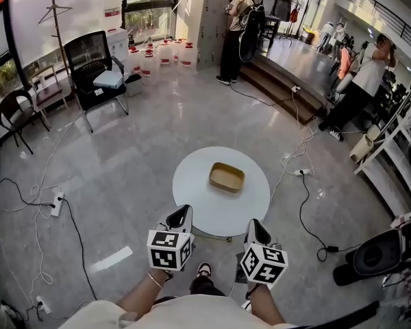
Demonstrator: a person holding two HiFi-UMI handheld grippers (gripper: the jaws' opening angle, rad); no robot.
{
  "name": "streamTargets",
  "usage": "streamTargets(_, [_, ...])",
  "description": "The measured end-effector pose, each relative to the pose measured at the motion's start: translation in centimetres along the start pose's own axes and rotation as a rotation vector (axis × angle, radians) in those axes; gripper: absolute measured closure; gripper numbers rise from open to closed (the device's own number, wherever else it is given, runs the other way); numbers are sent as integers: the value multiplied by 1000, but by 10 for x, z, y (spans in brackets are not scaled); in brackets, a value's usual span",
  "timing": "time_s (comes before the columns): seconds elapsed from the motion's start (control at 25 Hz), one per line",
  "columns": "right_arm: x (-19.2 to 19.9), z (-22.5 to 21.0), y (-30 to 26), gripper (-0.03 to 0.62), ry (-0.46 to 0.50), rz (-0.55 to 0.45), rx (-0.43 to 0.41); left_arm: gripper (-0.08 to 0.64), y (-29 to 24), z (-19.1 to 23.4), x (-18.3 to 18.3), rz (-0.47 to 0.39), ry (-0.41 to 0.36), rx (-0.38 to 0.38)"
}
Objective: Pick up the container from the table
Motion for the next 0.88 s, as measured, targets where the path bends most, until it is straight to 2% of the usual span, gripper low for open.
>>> streamTargets(0.28, [-28, -9, -34, 568, 7, -10, -37, 545, -28, 4, -18, -6, 3, -39])
streamTargets(0.88, [-68, -47, -97, 568, -13, -23, -62, 545, -93, -1, -50, -13, -43, -76])
Point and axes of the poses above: the fingertips, and each gripper's own axes: y backward along the fingers, z to its left, x out of its underside, the point moved 5 cm from there along y, backward along the fingers, and after that the axes turned 6 degrees about -y, right-handed, at the moved point
